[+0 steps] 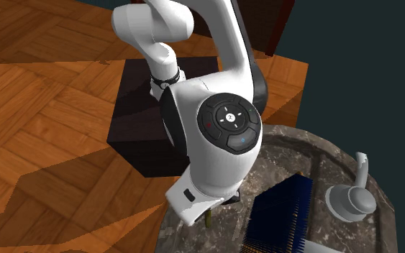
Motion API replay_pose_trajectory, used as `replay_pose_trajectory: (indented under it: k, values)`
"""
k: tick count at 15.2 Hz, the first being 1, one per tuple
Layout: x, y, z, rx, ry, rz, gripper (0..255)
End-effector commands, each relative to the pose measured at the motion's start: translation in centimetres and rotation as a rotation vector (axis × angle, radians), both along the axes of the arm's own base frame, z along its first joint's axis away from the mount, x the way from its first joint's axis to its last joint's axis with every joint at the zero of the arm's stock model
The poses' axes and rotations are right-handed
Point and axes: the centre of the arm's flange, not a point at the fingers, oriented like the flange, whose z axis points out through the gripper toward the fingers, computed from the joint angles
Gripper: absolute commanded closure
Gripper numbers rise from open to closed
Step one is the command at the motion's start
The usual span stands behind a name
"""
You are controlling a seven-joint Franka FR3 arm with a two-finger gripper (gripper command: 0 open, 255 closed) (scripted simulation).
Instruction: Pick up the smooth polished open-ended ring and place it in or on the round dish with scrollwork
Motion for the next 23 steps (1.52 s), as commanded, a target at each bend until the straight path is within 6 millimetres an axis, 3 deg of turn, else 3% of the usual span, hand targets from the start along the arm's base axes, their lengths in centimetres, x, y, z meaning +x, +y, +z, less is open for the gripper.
replay_pose_trajectory:
  k: [1, 18, 23]
  values:
    - [0.0, 0.1, 1.1, 0.000, 0.000, 0.000, 255]
    - [0.0, 0.1, 9.9, 0.000, 0.000, 0.000, 255]
    - [-6.3, 1.7, 10.6, 0.000, 0.000, 0.000, 255]
